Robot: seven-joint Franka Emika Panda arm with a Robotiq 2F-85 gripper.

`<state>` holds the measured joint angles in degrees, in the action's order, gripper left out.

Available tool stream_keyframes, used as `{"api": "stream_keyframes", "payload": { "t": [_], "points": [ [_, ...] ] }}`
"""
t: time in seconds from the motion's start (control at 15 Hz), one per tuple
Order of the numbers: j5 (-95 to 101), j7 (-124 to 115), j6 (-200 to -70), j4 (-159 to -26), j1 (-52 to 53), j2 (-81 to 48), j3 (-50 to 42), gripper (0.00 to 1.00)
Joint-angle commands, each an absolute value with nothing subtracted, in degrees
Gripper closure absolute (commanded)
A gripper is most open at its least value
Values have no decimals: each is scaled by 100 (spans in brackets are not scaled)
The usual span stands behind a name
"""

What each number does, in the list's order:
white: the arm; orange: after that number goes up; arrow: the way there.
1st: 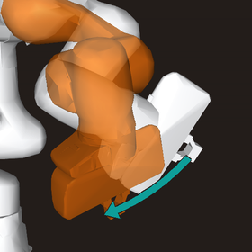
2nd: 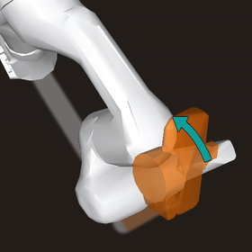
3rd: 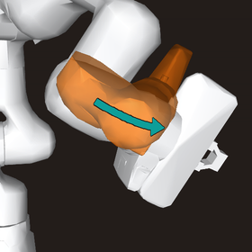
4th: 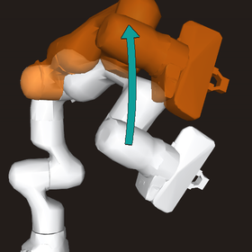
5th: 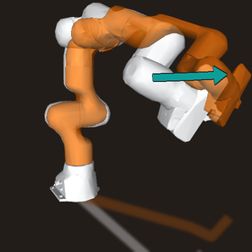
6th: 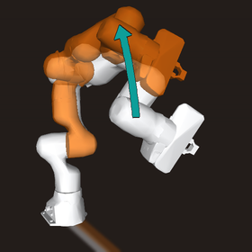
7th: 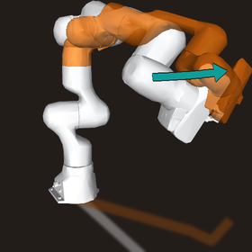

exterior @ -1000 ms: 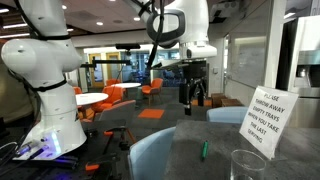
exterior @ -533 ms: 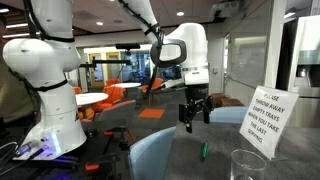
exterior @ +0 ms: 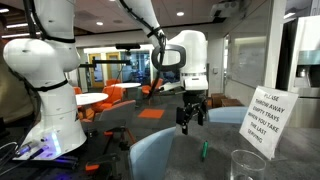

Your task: Put the green pen inside the glass

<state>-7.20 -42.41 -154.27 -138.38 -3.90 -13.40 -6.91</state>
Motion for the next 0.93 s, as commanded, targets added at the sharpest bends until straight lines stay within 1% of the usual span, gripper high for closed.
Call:
{"api": "stream_keyframes", "payload": {
  "t": [0.0, 0.27, 0.47, 0.87],
  "points": [
    [-934, -4550, -15524, -13808, -210, -1418, -864, 0],
    [-803, -5977, -15967, -13800, 97, -1692, -1215, 0],
    [-837, -6629, -16069, -13677, 286, -1986, -1359, 0],
    [-1100, -7200, -15855, -13110, 362, -2645, -1261, 0]
  ]
}}
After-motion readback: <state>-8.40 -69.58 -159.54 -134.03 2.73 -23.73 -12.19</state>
